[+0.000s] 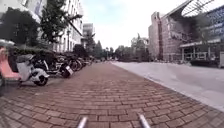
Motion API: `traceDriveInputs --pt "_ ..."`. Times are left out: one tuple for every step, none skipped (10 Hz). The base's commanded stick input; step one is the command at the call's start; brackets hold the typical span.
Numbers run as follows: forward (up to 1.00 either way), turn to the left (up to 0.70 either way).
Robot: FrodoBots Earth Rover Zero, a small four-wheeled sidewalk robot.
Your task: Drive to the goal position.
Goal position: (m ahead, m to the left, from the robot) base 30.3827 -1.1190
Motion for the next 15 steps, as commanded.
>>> traceDriveInputs --pt "0.7 0.14" --pt "0.7 0.14" --pt "0.7 0.14" --pt "0.7 0.14" --pt "0.7 0.11" --pt "0.7 0.01" --pt "0.7 0.0" --pt "0.7 0.0" --pt "0.7 0.0" --pt "0.7 0.0" --pt "0.7 0.05" --pt "0.7 0.14" --pt "0.7 0.14" --pt "0.7 0.14" --pt "0.7 0.09"
